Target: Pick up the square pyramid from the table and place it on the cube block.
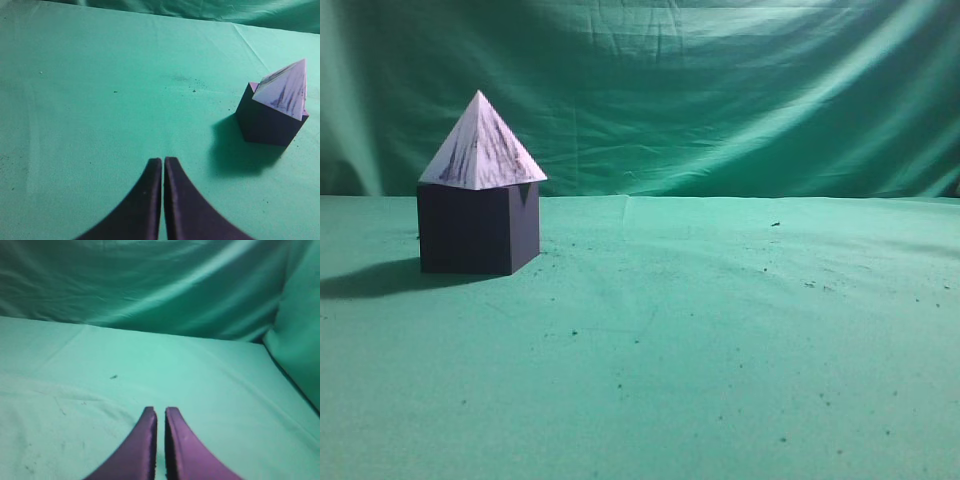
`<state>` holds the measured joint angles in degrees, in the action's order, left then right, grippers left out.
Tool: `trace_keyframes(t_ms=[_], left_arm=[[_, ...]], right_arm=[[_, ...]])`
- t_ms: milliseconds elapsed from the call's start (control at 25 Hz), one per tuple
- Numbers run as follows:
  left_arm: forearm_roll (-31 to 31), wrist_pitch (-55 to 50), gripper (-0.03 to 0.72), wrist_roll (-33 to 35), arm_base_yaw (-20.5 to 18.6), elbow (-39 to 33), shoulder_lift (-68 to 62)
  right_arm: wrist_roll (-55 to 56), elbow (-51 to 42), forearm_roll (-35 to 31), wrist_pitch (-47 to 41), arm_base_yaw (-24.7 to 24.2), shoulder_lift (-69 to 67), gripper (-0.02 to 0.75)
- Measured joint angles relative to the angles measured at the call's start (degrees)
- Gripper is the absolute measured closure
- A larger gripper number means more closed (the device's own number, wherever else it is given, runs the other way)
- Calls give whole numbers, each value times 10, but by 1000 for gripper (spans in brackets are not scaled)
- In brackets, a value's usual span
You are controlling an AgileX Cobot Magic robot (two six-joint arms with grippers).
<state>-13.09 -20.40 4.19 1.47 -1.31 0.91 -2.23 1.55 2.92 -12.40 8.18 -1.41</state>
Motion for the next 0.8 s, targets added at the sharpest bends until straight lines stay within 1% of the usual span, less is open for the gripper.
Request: trace_keyframes(t_ms=[160, 480, 800], left_arm=[[0, 0, 688, 0, 0, 0, 0], [0, 0, 688, 0, 0, 0, 0], [0, 0, 688, 0, 0, 0, 0]], right_arm=[[0, -27, -1, -21, -3, 19, 672], [4, -31, -1, -91, -3, 19, 672], [5, -31, -1, -95, -3, 19, 672]])
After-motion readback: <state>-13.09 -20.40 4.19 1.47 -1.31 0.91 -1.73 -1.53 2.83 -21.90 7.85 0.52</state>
